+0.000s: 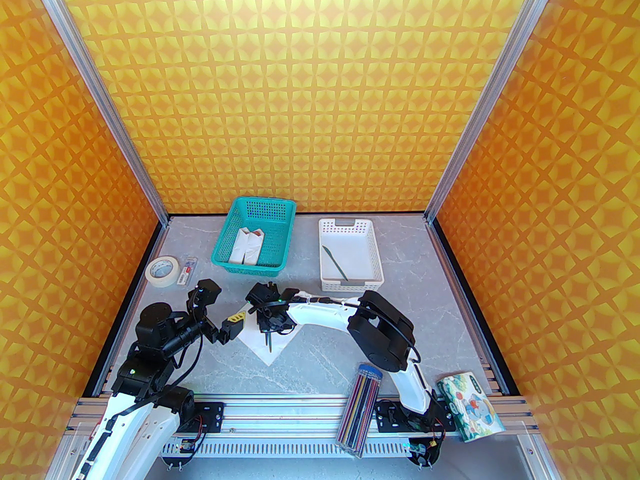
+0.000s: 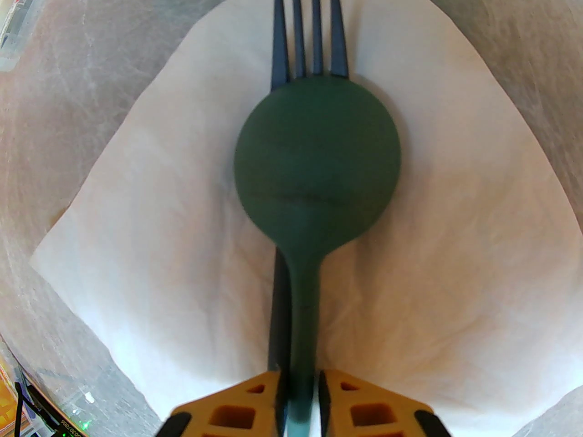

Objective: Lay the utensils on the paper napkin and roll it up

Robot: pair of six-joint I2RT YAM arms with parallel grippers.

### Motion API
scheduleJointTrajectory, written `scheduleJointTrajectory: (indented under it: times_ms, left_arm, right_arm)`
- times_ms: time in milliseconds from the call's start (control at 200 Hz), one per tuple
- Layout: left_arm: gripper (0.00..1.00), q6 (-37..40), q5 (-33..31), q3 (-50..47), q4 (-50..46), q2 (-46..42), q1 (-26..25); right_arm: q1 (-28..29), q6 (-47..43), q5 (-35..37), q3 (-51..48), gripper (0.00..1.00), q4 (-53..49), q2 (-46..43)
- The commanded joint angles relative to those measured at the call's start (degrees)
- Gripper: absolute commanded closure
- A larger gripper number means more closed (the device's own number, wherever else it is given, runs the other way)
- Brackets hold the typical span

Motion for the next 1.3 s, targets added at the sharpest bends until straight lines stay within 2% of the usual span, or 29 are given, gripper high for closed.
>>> scheduleJointTrajectory:
  times_ms: [0,625,975,1295]
  left_arm:
    - [0.01,0.88,1.0,0.34,-0.67,0.19,-0.27]
    - [0.01,0.85,0.98,0.21,-0.8,0.32,-0.3]
    - [0.01,0.87,0.96,0.29,-0.78,0.34,-0.28]
    - [0.01,0.88,0.96,0.26,-0.72,0.38,-0.27]
  right_arm:
    - [0.25,0.74,0.87,-0.02,0.8,-1.09,1.55]
    - [0.25,0.87,0.62,-0.94,0.83,-0.34,1.27]
    - [-0.01,-0.44,4.17,0.23,0.86,-2.51,-0.95]
    - [-1.38,-0.48,4.4,0.85,0.86,-2.28,-2.23]
